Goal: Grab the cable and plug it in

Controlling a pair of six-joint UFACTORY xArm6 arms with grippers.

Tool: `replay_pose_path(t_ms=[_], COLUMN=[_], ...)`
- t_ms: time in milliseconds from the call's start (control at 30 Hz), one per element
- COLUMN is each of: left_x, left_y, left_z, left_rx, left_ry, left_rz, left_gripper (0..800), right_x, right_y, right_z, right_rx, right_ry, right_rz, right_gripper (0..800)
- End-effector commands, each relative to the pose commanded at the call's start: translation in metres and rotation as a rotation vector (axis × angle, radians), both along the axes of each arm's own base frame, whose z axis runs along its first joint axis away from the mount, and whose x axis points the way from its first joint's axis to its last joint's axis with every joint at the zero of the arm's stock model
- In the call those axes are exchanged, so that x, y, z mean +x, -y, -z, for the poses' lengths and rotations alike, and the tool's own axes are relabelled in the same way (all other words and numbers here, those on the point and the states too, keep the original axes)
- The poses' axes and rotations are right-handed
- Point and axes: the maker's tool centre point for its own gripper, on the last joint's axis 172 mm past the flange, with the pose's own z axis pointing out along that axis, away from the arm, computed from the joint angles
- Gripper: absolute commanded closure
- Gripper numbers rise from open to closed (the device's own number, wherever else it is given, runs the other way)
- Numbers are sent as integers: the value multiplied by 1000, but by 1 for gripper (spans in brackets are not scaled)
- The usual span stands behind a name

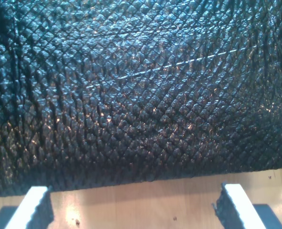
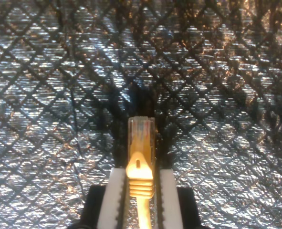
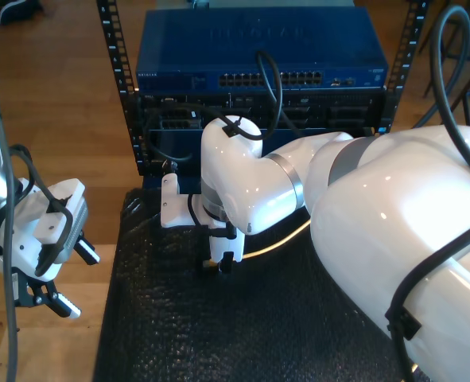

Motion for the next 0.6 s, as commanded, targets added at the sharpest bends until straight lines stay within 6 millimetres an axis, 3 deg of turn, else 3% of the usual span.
replay_pose_path(t_ms=[100,267,467,600], left_x=[0,1,0,-1], left_y=[0,0,1,2], left_z=[0,-1,-1,-3], left_rx=[0,0,0,-3], left_ry=[0,1,0,-1], left_rz=[0,0,1,3], left_gripper=[1,1,1,1], right_x=[0,1,9,16], right_y=[0,-1,-3,7], right_z=[-2,-5,-38,-56], right_rx=[2,4,39,48], right_ry=[2,6,50,60], right_rz=[0,-2,3,28], right_gripper=[750,784,797,796])
